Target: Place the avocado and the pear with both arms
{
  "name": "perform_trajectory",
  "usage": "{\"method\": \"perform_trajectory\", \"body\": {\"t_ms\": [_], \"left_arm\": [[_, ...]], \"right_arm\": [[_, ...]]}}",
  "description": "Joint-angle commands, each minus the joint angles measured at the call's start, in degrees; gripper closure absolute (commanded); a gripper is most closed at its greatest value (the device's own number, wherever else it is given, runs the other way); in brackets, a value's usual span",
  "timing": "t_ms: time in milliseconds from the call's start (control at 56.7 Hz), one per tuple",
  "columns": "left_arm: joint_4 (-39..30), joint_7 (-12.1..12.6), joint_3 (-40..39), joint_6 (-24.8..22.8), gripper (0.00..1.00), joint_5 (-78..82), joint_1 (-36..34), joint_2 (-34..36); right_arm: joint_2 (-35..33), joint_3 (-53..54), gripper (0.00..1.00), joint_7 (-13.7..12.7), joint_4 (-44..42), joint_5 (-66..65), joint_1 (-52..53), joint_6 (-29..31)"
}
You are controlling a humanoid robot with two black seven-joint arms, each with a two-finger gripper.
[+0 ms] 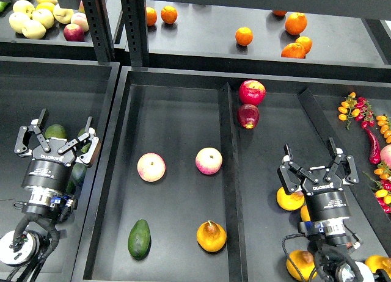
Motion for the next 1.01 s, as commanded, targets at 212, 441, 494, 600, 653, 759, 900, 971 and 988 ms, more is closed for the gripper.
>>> {"method": "perform_trajectory", "body": {"t_ms": [212,441,494,600,653,759,900,971,988], "left_arm": [[-0.18,2.02,0.45,0.0,0.0,0.18,-0.08,0.0],[-0.62,2.02,0.8,0.0,0.0,1.14,-0.35,0.0],[-0.62,2.11,0.97,0.0,0.0,1.84,-0.26,0.0],[-0.53,2.55,1.06,0.0,0.0,2.55,-0.26,0.0],[-0.53,2.64,1.15,0.0,0.0,2.55,-0.26,0.0],[-0.53,2.9,1.06,0.0,0.0,2.55,-0.26,0.0],[-0.53,2.9,1.06,0.0,0.0,2.46,-0.17,0.0],[-0.62,2.9,1.06,0.0,0.0,2.46,-0.17,0.0],[-0.53,2.9,1.06,0.0,0.0,2.46,-0.17,0.0]], "right_arm": [[0.0,-0.02,0.0,-0.01,-0.09,-0.07,0.25,0.0],[0.0,-0.02,0.0,-0.01,-0.09,-0.07,1.31,0.0],[0.0,-0.02,0.0,-0.01,-0.17,-0.07,1.4,0.0],[0.0,-0.02,0.0,-0.01,-0.09,-0.07,1.4,0.0],[0.0,-0.02,0.0,-0.01,-0.09,-0.07,1.4,0.0],[0.0,0.07,0.0,-0.01,-0.09,-0.07,1.4,0.0],[0.0,0.07,0.0,-0.01,-0.09,-0.07,1.4,0.0],[0.0,0.07,0.0,-0.01,-0.09,-0.07,1.4,0.0],[0.0,0.07,0.0,-0.01,-0.09,0.01,1.4,0.0]]}}
